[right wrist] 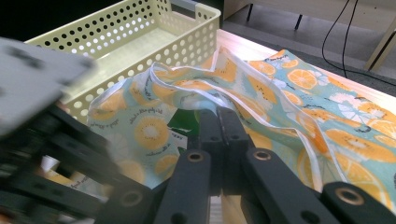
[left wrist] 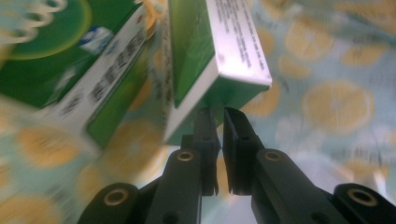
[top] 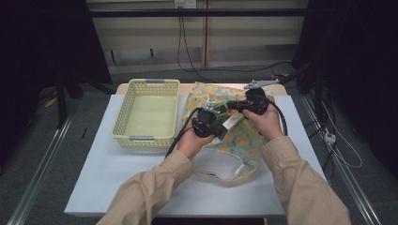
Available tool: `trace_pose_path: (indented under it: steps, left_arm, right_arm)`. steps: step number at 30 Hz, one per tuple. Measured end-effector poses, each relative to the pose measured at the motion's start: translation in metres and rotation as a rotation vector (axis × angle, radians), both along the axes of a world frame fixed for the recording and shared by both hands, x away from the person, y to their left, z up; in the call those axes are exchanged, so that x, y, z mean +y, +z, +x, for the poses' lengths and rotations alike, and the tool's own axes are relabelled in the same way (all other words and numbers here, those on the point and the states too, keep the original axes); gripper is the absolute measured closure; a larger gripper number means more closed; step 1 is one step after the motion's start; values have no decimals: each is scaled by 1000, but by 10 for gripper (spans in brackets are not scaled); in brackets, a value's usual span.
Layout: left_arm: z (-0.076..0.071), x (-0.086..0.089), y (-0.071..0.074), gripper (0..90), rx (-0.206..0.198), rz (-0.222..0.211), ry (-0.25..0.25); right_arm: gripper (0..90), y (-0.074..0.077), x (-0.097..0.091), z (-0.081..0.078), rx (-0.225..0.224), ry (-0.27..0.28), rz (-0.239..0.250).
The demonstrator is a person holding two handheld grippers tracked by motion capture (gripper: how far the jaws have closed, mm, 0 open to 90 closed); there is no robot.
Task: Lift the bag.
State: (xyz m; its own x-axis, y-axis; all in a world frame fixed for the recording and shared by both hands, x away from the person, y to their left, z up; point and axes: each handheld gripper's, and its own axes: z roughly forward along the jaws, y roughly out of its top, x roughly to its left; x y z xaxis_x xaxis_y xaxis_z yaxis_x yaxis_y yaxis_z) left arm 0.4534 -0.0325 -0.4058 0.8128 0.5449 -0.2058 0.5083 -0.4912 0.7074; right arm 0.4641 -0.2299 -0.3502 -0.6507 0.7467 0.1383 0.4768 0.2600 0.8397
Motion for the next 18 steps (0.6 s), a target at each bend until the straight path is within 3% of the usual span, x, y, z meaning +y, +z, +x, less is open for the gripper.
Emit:
trace_pose_path:
  steps: [1, 3, 4, 6, 8, 10, 11, 12, 13, 14, 16, 18]
  left_arm:
    - [1, -5, -4, 842, -16, -27, 23]
    - [7, -17, -9, 868, -28, -32, 25]
    - [11, -21, -11, 881, -28, -45, 49]
    - [19, -26, -14, 888, -16, -102, 78]
    - [18, -26, -12, 833, 1, -135, 83]
    - [10, -21, -4, 749, -7, -116, 33]
    - [4, -17, 0, 710, -21, -94, 46]
    - [-1, -9, 3, 667, -5, -97, 9]
    - [-7, -4, 7, 600, -6, -70, 10]
    - [-11, 4, 10, 526, 11, -72, -18]
    - [-22, 20, 16, 432, 11, -66, -31]
    - [-34, 35, 20, 380, -27, -39, -4]
  right_arm:
    - [900, 0, -1, 0, 2, 0, 2]
    - [900, 1, -4, 0, 0, -4, 2]
    - [900, 1, -6, 0, 5, -7, 7]
    - [900, 3, -10, -1, 5, -16, 4]
    - [900, 5, -13, -3, 8, -25, -3]
    - [900, 6, -13, -6, 9, -17, -3]
    - [900, 7, -12, -8, 6, -12, -7]
    - [900, 7, -10, -10, 10, -1, 0]
    - [900, 6, -7, -12, 11, 14, 5]
    - [900, 5, -3, -16, 13, 26, 0]
    - [900, -1, 6, -24, 27, 67, 1]
    - [900, -11, 16, -34, 45, 102, -11]
